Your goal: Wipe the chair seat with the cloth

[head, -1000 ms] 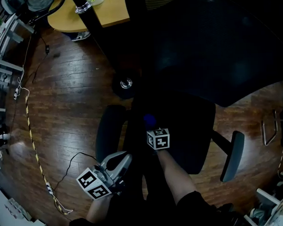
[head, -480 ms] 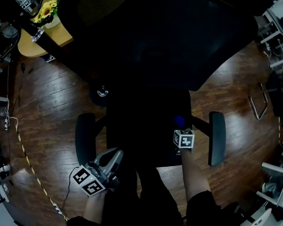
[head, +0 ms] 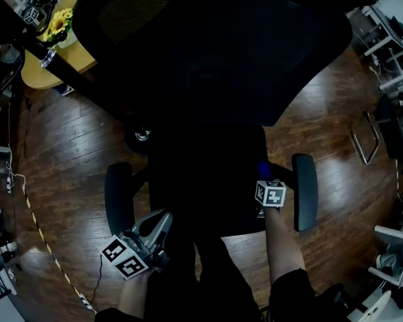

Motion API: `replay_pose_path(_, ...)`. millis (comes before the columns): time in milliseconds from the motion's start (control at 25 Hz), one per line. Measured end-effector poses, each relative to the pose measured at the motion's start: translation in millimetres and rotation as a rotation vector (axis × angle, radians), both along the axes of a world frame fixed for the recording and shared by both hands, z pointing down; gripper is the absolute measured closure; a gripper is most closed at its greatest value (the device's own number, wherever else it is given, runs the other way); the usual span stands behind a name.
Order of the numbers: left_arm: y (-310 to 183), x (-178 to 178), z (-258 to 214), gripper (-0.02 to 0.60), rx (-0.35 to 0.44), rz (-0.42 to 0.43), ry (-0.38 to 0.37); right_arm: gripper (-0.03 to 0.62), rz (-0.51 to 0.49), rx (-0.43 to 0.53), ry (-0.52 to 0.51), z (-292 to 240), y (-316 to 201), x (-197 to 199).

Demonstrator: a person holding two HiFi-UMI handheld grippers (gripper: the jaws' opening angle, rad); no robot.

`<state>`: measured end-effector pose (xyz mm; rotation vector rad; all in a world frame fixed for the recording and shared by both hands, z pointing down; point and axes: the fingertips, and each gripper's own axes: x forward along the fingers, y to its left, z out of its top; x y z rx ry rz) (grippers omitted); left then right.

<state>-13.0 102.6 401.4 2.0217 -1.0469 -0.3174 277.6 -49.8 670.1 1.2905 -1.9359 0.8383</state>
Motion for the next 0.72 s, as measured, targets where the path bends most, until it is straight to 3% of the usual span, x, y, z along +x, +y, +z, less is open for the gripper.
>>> replay_pose_path(160, 3.2, -7.9, -0.3, 0.591, 0.01, -0.02, -0.003, 0.559, -0.073, 0.005, -0.053, -13.2, 11.2, -49.2)
replay_pose_path(520, 22.4, -50.2, 1.4, 0.591, 0.001, -0.165, 0.036, 0.559, -0.429, -0.13, -0.306, -14.2, 113.6, -299.3)
replay_pose_path(720, 31.2, -64.6, -4.6, 0.591, 0.012, -0.216, 0.045, 0.559, -0.546, -0.195, -0.334, -8.4, 160.0, -368.7)
